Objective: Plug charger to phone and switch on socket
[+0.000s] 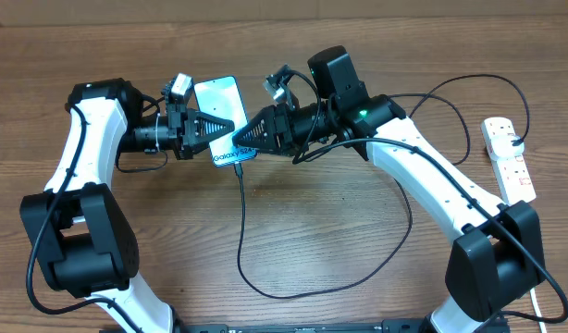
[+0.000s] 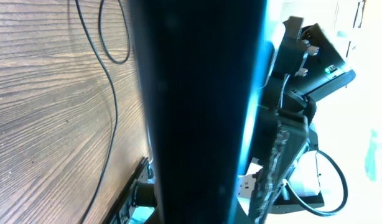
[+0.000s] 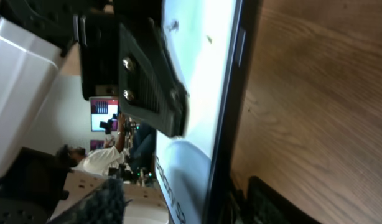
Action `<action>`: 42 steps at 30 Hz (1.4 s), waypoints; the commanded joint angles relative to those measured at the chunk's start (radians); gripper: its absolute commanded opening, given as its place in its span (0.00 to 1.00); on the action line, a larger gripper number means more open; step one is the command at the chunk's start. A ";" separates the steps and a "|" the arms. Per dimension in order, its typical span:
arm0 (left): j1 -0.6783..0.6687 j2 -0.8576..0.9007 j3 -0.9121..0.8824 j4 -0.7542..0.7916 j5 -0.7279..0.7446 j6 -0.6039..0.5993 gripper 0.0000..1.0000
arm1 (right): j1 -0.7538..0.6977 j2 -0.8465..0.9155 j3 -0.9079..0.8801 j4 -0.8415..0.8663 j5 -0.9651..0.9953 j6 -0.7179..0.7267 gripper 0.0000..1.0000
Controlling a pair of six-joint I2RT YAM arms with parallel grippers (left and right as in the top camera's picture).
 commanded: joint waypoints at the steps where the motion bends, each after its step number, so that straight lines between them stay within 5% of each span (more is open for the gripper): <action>1: -0.002 -0.023 0.003 0.003 0.040 0.030 0.04 | 0.006 0.000 0.020 -0.024 -0.010 -0.017 0.54; 12: -0.017 -0.023 0.003 0.003 0.040 0.030 0.04 | 0.012 0.000 0.020 -0.012 -0.006 -0.016 0.41; 20: -0.040 -0.023 0.003 0.023 0.040 0.029 0.04 | 0.012 0.000 0.020 -0.003 0.002 -0.008 0.22; 23: -0.040 -0.023 0.003 0.037 0.040 0.028 0.04 | 0.012 0.000 0.020 -0.028 0.002 -0.009 0.06; 27: -0.040 -0.023 0.003 0.077 0.035 0.026 0.06 | 0.012 0.000 0.020 -0.053 0.003 -0.017 0.04; 35: -0.039 -0.023 0.003 0.193 -0.095 -0.030 0.83 | 0.008 0.000 0.020 -0.055 0.030 -0.017 0.04; 42: -0.038 -0.023 0.003 0.308 -0.342 -0.196 1.00 | -0.006 0.000 0.020 -0.119 0.182 -0.060 0.04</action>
